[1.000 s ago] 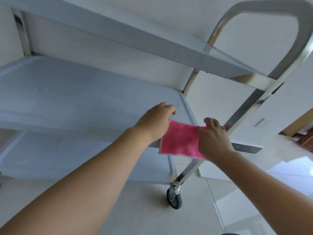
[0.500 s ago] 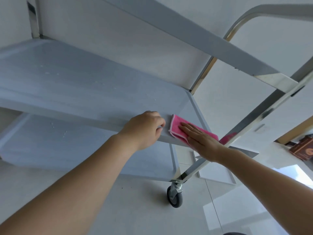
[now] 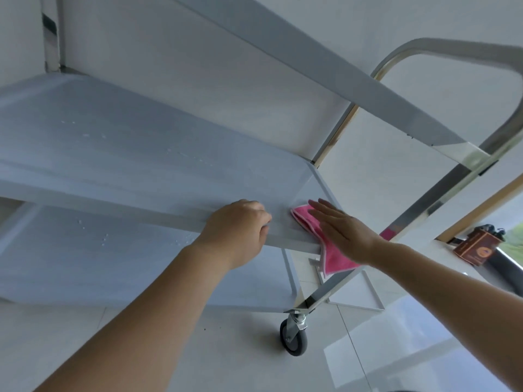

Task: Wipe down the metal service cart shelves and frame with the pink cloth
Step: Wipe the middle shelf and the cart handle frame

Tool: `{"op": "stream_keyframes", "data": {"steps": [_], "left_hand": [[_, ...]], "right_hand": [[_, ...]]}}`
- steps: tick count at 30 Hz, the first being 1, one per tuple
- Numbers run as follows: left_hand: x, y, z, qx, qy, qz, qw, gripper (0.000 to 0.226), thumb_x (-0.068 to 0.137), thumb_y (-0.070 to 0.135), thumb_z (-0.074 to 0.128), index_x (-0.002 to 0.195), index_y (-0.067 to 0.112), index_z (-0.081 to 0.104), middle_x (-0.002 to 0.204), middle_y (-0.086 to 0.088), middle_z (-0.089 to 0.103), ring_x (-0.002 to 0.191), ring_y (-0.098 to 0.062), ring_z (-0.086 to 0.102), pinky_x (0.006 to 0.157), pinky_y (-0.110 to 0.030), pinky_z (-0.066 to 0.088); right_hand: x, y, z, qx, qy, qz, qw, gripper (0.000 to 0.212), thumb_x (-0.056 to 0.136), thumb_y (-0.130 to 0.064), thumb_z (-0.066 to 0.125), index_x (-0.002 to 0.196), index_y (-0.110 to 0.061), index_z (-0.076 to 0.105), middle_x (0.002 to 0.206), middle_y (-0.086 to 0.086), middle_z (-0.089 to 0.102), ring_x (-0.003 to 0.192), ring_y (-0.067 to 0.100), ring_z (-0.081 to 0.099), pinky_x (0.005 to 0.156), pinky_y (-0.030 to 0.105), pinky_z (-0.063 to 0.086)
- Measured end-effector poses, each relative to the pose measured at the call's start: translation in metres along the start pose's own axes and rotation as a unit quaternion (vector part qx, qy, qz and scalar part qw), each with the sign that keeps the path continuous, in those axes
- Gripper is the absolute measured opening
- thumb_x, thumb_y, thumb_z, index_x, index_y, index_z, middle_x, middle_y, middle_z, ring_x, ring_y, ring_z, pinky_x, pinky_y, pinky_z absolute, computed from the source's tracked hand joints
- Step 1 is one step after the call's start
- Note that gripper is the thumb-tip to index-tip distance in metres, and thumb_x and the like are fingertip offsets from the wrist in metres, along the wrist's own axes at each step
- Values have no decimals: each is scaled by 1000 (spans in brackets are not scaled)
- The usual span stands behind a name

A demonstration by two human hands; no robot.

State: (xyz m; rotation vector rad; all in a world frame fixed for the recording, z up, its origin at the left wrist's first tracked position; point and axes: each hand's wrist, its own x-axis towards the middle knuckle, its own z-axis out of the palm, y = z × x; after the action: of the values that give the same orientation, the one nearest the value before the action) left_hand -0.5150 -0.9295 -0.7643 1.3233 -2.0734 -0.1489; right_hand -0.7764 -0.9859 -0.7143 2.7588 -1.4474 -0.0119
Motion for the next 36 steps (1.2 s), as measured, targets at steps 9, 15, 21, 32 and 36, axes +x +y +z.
{"op": "stream_keyframes", "data": {"steps": [9,15,21,32,36], "left_hand": [[4,-8,-2,23,-28,30,999,23,91,27,40,91,18,62,95,5,62,93,-19,52,72,-35,49],[10,-14,-10,35,-45,42,997,23,90,27,42,89,17,63,93,5,63,92,-18,53,73,-35,49],[21,-25,-20,73,-52,5,996,23,89,28,43,89,15,61,94,4,62,91,-19,55,73,-37,49],[25,-34,-26,98,-78,-12,992,28,90,39,41,84,17,57,89,6,56,86,-13,51,72,-34,47],[22,-35,-24,98,-69,-18,993,36,89,48,38,90,18,59,96,7,59,95,-13,53,78,-33,47]], "right_hand": [[11,27,22,60,-70,-28,995,47,98,-37,15,143,-29,4,154,-12,6,141,-3,1,115,18,-1],[53,54,26,49,-70,6,996,46,103,-27,19,146,-19,5,156,-3,1,143,8,0,113,19,-4],[111,84,30,70,-36,77,994,47,103,-26,22,148,-16,13,157,0,8,144,13,8,116,25,0],[205,136,33,16,-43,122,991,47,102,-14,23,146,-1,10,156,15,4,145,24,4,117,32,1],[231,143,32,-64,-62,127,988,49,102,-28,18,148,-14,14,158,5,4,145,26,5,116,48,9]]}}
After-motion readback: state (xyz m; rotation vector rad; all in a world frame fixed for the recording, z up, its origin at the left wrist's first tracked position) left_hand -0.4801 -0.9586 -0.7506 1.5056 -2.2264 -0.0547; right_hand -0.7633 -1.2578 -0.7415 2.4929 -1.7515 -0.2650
